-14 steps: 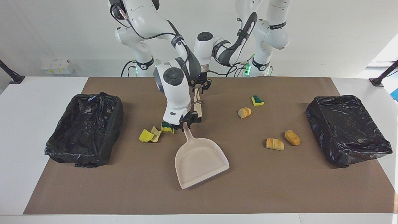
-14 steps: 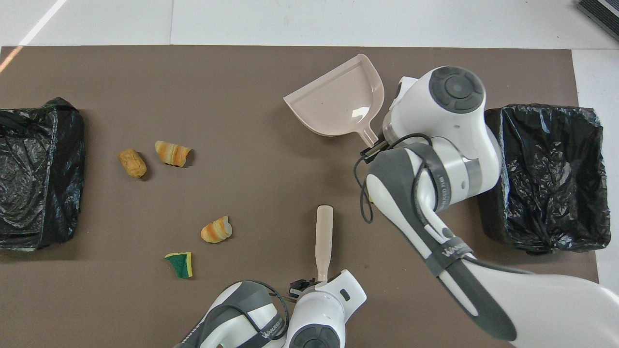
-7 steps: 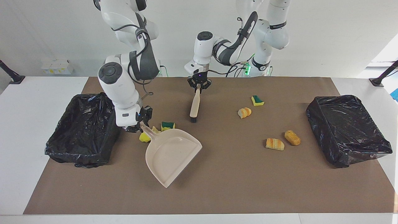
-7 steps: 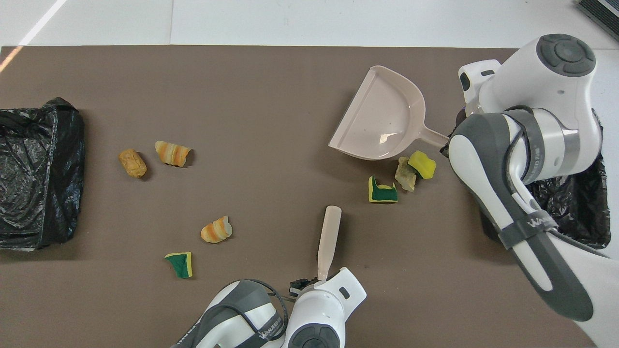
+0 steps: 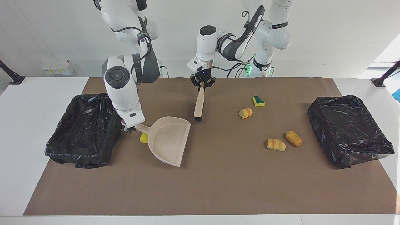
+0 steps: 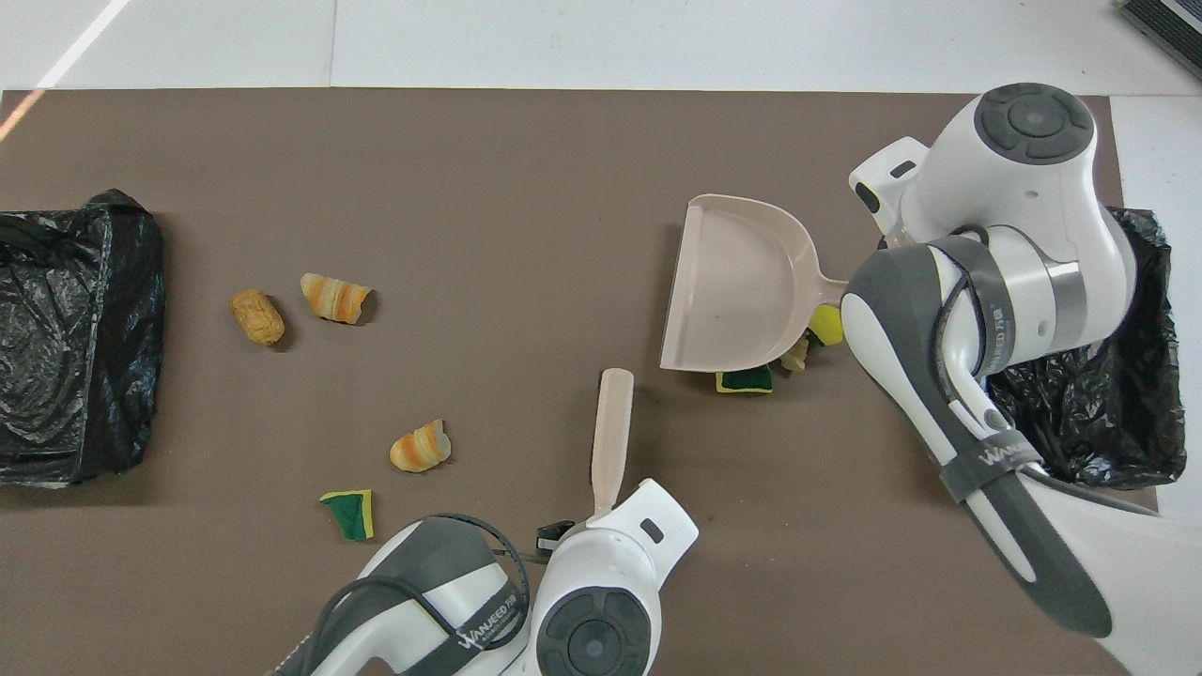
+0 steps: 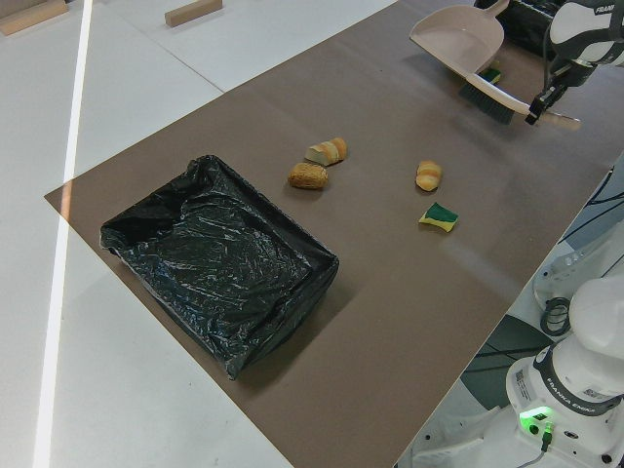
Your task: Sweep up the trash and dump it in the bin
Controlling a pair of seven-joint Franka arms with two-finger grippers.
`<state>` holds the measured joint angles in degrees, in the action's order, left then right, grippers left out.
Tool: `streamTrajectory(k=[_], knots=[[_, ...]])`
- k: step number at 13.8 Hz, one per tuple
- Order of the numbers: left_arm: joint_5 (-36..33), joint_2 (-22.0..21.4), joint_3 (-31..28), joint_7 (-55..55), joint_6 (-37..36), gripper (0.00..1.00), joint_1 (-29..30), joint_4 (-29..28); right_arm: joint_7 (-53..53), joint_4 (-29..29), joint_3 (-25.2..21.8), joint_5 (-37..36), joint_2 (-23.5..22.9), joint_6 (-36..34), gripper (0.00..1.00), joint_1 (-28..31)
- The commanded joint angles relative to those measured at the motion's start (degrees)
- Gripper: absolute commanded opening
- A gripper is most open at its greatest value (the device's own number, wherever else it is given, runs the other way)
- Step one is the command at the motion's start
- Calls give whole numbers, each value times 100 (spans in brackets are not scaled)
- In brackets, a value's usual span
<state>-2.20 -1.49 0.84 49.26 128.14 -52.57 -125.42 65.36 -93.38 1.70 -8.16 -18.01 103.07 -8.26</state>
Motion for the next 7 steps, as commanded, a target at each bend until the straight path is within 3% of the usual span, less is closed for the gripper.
streamTrajectory(k=[1,7], knots=[[-149,-105,30,101,-648,0,395,351,100,-426,23,-212,333,107,0,-158],[-675,-185,30,101,-1590,0,1343,597,-267,-663,23,-230,289,467,0,-580]])
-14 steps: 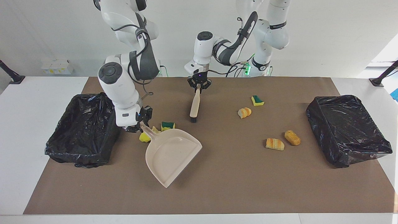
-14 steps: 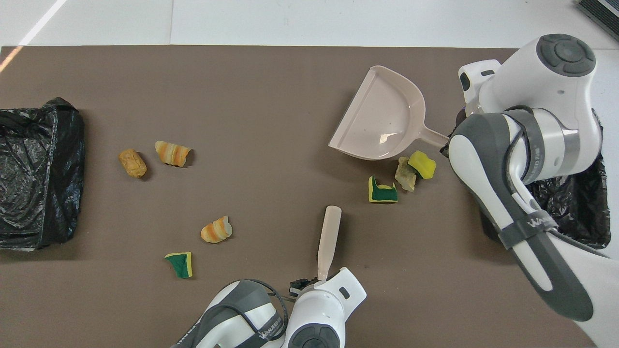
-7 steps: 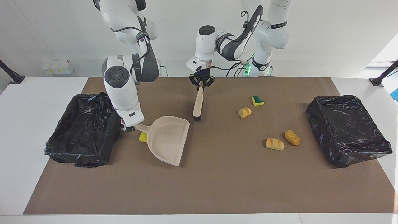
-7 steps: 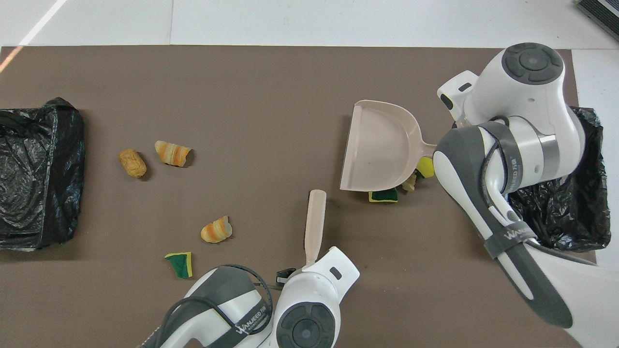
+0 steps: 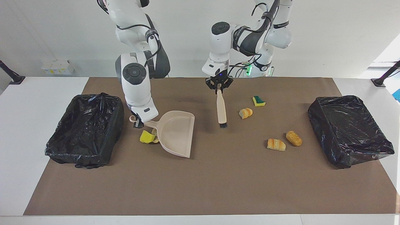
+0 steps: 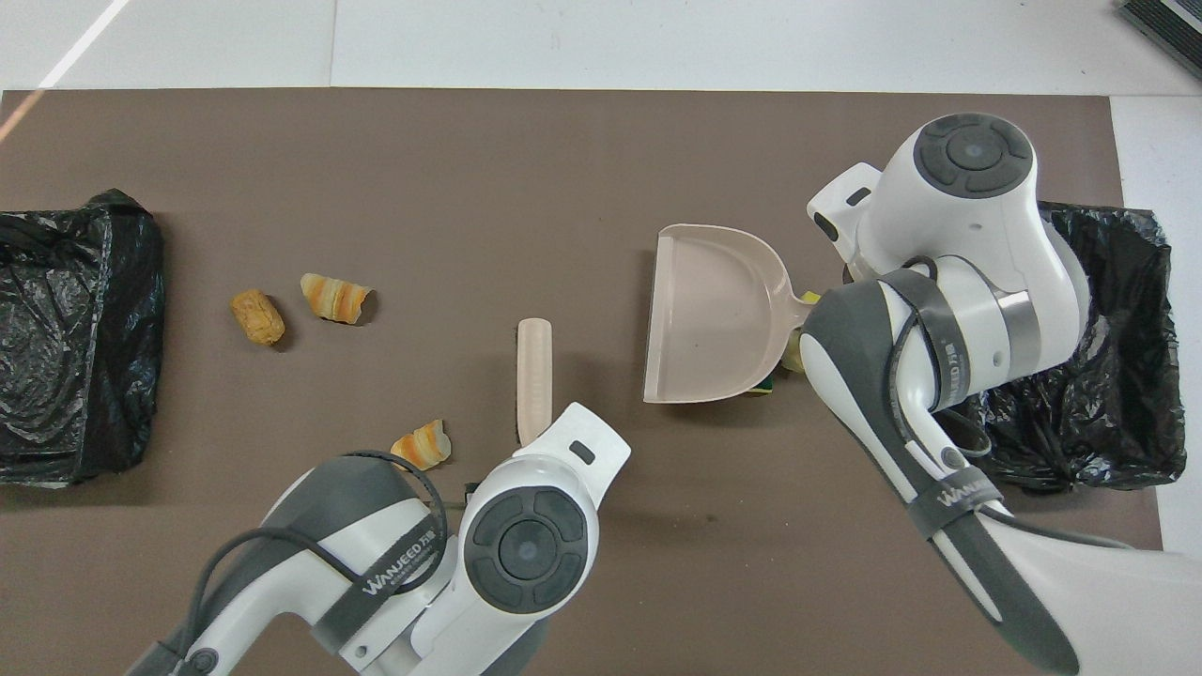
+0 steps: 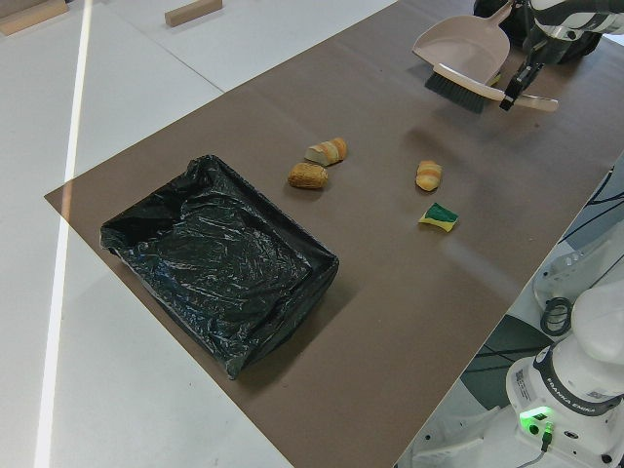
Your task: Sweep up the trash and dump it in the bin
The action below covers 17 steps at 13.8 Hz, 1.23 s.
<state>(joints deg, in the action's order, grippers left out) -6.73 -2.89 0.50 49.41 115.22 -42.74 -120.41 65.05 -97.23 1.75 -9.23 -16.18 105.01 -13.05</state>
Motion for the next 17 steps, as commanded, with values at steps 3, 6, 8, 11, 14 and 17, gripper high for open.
streamTrajectory(k=[3,6,8,11,14,17], knots=[[-653,25,73,8,-290,0,1099,88,-1018,-306,18,-123,37,380,0,-548],[-672,69,73,-561,-124,0,2038,-26,-1520,-315,27,-97,19,407,0,-909],[-829,69,73,-931,183,0,2602,-175,-1897,-315,27,-88,-103,406,0,-1155],[-865,60,73,-2037,624,0,3453,-394,-2180,-341,27,-106,-262,424,0,-1279],[-865,7,73,-3058,966,0,4079,-719,-2189,-411,62,-106,-227,459,0,-1288],[-856,173,90,-3174,1125,0,4072,-800,-2198,-420,62,-106,-227,451,0,-1288]])
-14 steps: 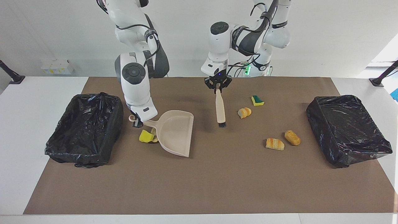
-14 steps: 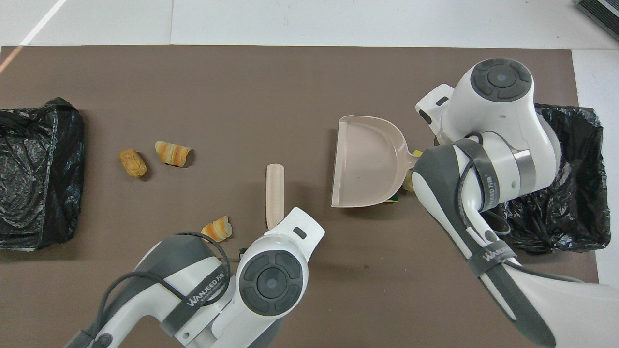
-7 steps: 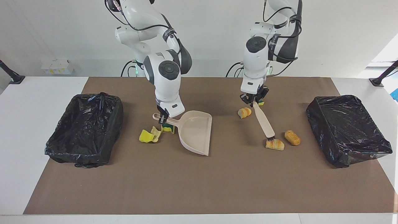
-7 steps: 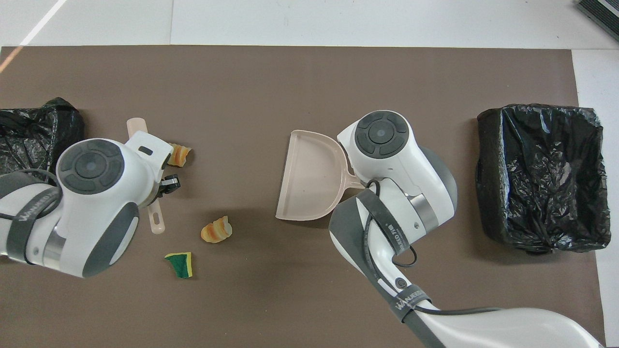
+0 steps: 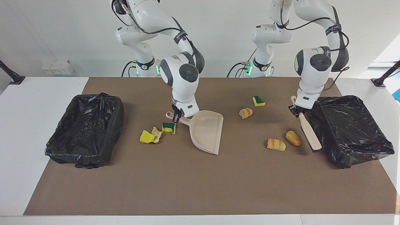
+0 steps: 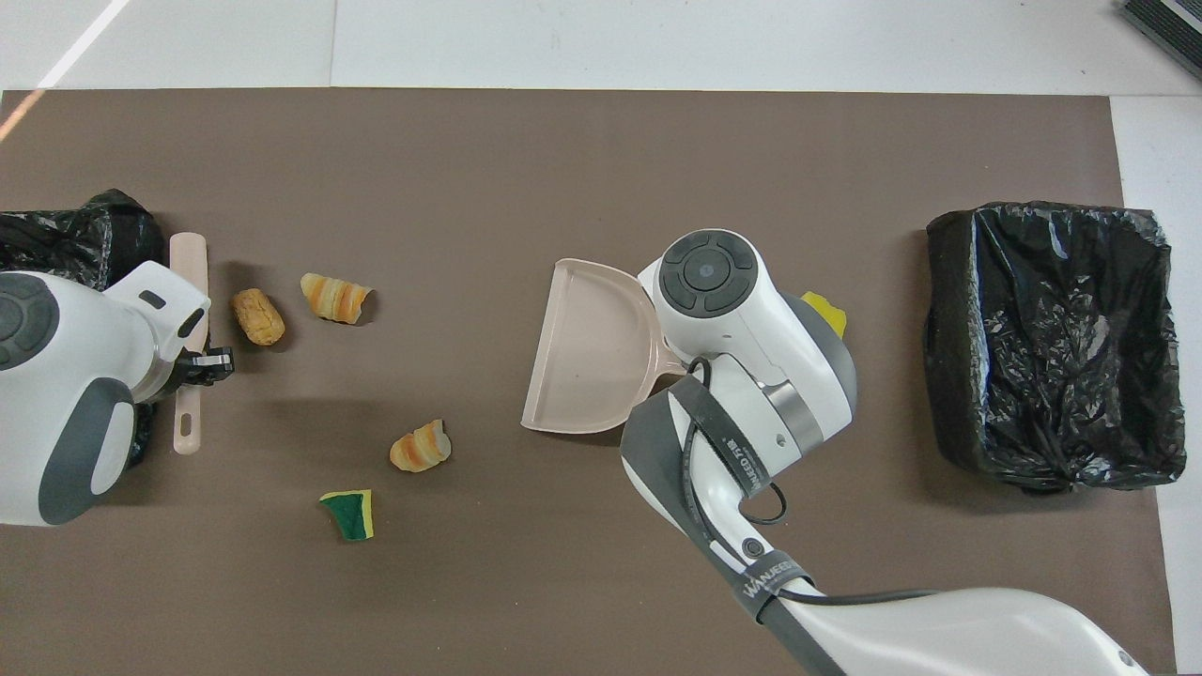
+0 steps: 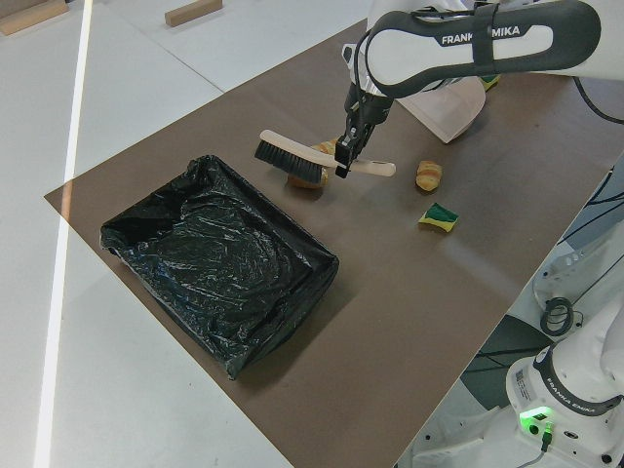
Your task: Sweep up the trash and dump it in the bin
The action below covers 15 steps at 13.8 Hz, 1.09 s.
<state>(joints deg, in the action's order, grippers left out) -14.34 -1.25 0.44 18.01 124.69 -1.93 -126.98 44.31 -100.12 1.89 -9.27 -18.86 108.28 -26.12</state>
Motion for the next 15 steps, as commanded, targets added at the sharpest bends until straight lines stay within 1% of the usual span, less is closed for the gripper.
streamTrajectory(k=[1,3,4,5,6,8,10,11,13,14,15], knots=[[-60,80,106,-17,230,0,-62,-135,-125,-130,57,-101,49,105,0,19],[-7,221,132,-51,423,0,-167,-135,-134,-130,57,-101,50,96,0,19],[211,239,141,-130,450,0,-237,-135,-134,-130,57,-101,50,96,0,19],[596,256,132,-287,468,0,-490,-126,-151,-130,57,-101,50,96,0,19],[834,256,132,-428,503,0,-693,-100,-151,-130,57,-101,50,96,0,19],[994,256,141,-447,494,0,-1062,-99,-151,-130,57,-101,50,88,0,19],[1371,230,141,-447,494,0,-1624,-99,-300,-139,57,-101,58,88,0,10],[1425,230,141,-447,512,0,-1809,-91,-301,-139,57,-101,58,88,0,-16],[1836,230,141,-438,608,0,-2222,-47,-309,-157,57,-101,67,88,0,-34],[1908,256,141,-421,661,0,-2381,-47,-353,-192,57,-101,76,88,0,-34],[1944,361,141,-369,740,0,-2748,-47,-388,-201,57,-101,85,88,0,-34]])
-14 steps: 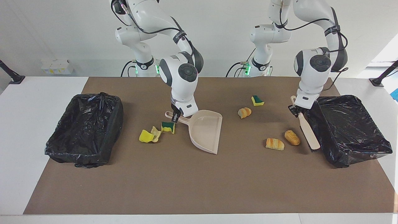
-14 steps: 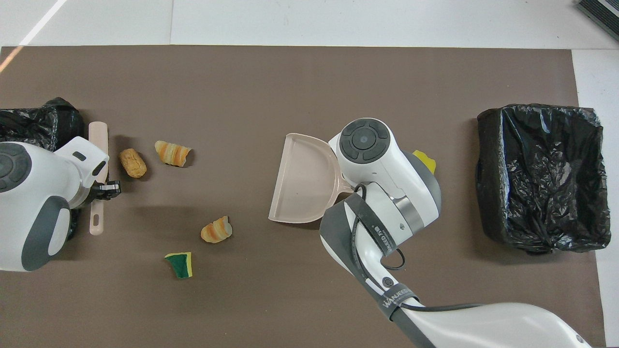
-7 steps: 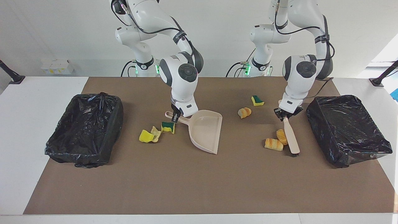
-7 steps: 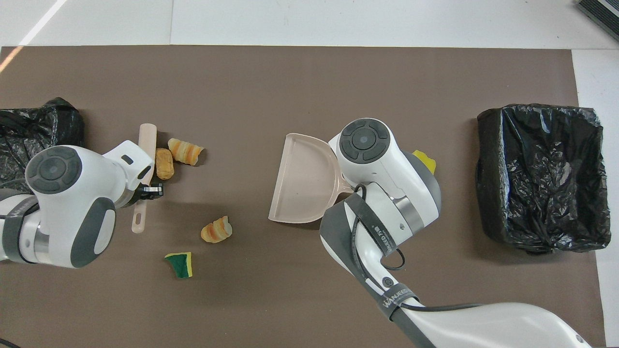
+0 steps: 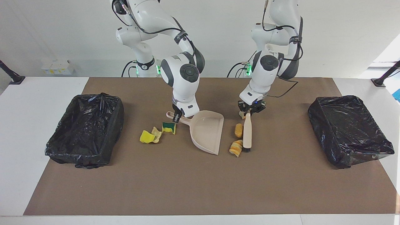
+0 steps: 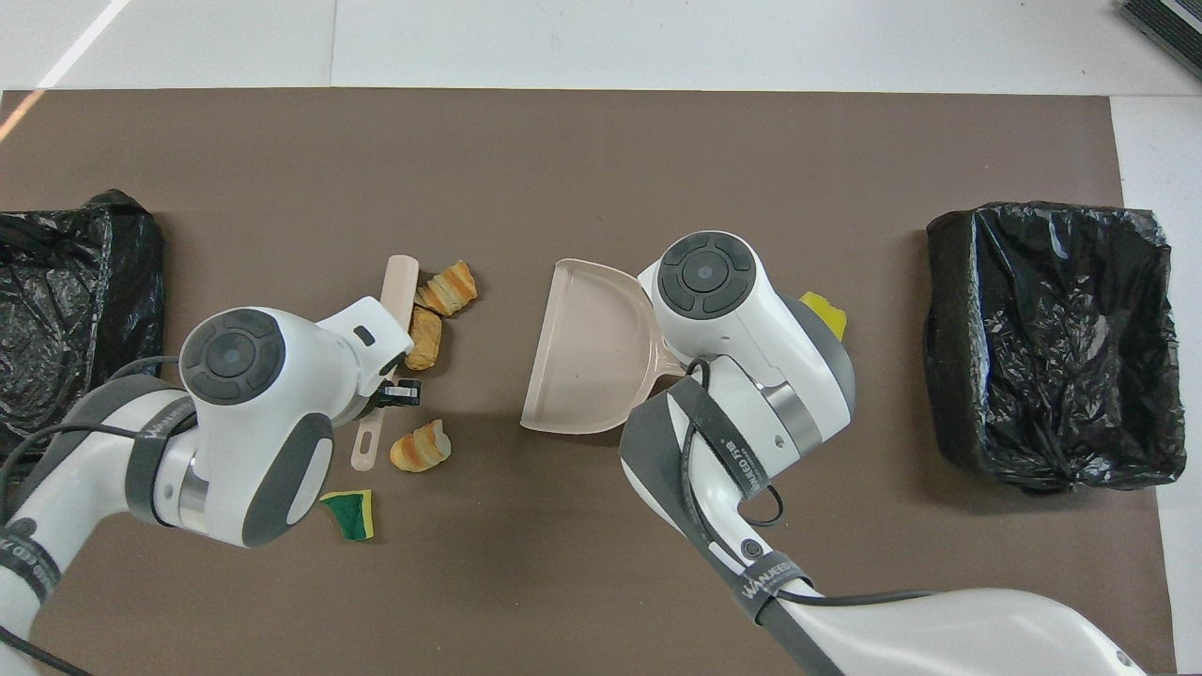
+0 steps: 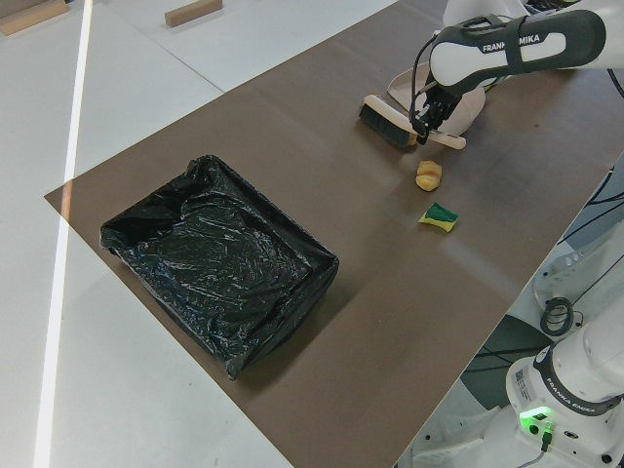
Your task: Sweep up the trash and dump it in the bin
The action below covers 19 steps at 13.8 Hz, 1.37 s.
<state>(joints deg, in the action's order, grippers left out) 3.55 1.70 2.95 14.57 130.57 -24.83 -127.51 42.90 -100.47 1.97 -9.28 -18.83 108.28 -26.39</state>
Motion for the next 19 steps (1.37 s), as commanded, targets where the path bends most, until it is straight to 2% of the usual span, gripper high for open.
streamTrajectory(k=[1,4,6,8,12,14,17,19], knots=[[207,146,-110,-15,275,0,-661,-19,-247,-166,49,-101,82,88,0,-6],[732,147,-102,38,450,0,-1136,16,-273,-192,49,-101,82,88,0,-6],[796,112,-110,160,548,0,-1523,24,-369,-192,49,-101,90,97,0,-6],[796,-194,-102,781,408,0,-1595,121,-370,-201,49,-101,90,97,0,-6],[788,-731,-146,1573,-452,0,-1533,191,-370,-201,49,-101,90,97,0,-6],[735,-784,-146,2773,-829,0,-1542,183,-370,-209,49,-101,90,97,0,-6],[349,-952,-146,4102,-1796,0,-1533,165,-283,-218,49,-101,90,131,0,-6],[-37,-1048,-146,5121,-2340,0,-1524,130,295,-236,40,-162,90,245,0,3]])
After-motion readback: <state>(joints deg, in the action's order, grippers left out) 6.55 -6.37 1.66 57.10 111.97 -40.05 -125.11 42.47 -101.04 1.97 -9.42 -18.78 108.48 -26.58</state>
